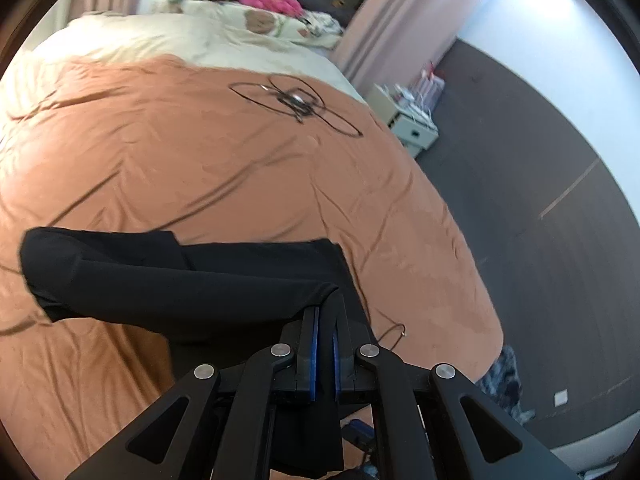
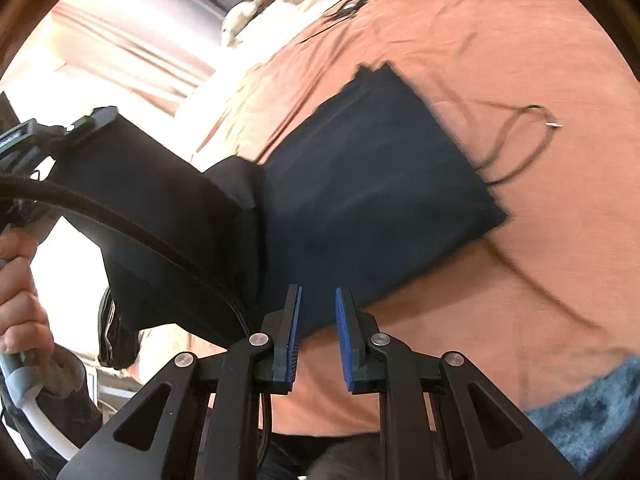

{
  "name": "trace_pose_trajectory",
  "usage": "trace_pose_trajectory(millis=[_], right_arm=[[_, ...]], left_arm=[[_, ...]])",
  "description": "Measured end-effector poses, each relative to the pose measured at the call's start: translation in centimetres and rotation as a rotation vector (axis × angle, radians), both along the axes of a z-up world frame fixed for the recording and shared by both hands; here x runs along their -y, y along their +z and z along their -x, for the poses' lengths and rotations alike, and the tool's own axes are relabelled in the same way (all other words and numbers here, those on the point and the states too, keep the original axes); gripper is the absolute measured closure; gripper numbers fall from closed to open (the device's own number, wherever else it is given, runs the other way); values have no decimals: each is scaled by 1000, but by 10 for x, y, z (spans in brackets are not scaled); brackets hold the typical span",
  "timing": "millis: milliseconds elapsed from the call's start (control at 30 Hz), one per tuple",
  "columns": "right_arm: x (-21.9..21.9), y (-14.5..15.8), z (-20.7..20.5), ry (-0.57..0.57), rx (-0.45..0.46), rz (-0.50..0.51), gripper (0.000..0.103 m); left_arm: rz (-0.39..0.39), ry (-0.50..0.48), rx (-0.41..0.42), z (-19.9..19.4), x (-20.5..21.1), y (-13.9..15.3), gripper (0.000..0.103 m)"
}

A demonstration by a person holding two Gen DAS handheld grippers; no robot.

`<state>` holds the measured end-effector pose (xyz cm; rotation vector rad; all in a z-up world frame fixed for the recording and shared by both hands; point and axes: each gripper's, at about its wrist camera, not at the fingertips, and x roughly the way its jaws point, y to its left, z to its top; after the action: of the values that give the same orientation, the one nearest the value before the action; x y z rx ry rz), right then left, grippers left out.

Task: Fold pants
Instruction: 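Lift the pants with both tools and fold them toward each other, then open both tools and release the folded black pants onto the bed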

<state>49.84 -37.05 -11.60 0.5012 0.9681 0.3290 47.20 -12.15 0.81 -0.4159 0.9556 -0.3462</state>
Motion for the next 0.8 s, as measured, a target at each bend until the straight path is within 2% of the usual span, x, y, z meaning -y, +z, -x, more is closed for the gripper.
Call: trace_pose_trajectory(millis=[33,67,133,333,533,800], right_arm=[[6,-1,3,51,-5,-25,82],[13,-3,5,39,-8,-27,78],[28,-5,9,47,-4,-57,62],[55,-11,33,-5,20,-87,49],[78,-13,44,-51,10,-90,46],[100,-18,49,-89,-15,-98,46]], left_arm=[[-6,-14,-9,-3,8,-3,98],[-14,-30,-18,-7,17,-7,98],[-30,-57,-31,-13,32,-13,98],[-65,-140,-86,-28,79,-40,98],[-106,-214,-133,-32,119,-70,98],[-133,-282,-164,-25,146,-94,98]])
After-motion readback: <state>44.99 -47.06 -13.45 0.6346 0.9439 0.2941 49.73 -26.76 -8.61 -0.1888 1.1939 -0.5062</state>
